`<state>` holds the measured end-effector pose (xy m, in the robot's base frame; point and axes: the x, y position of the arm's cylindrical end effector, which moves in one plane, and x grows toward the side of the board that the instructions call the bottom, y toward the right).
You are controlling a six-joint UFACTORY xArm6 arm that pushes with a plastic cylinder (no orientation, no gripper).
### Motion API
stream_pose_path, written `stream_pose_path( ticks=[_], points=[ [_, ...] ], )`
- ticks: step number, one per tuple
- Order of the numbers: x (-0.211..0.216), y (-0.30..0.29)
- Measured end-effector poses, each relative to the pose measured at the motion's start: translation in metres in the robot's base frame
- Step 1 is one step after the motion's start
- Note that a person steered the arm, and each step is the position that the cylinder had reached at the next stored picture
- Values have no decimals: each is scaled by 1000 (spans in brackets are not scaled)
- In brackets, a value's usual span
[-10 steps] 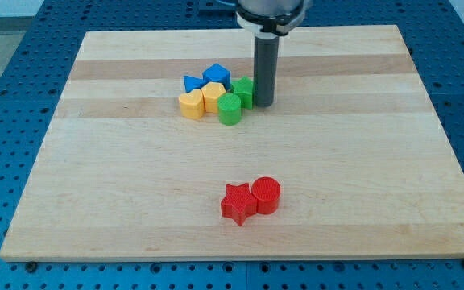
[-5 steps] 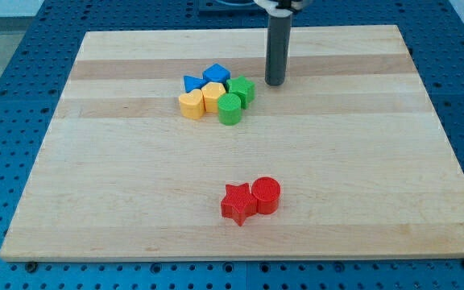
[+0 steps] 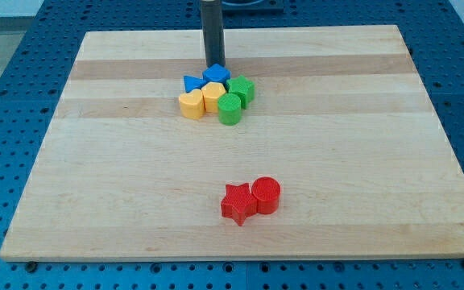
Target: Slightly push the cube downwards
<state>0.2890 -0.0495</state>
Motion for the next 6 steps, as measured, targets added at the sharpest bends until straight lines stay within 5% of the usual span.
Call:
stream_pose_path(
  ticks=[6],
  points=[
    [13,0]
  ],
)
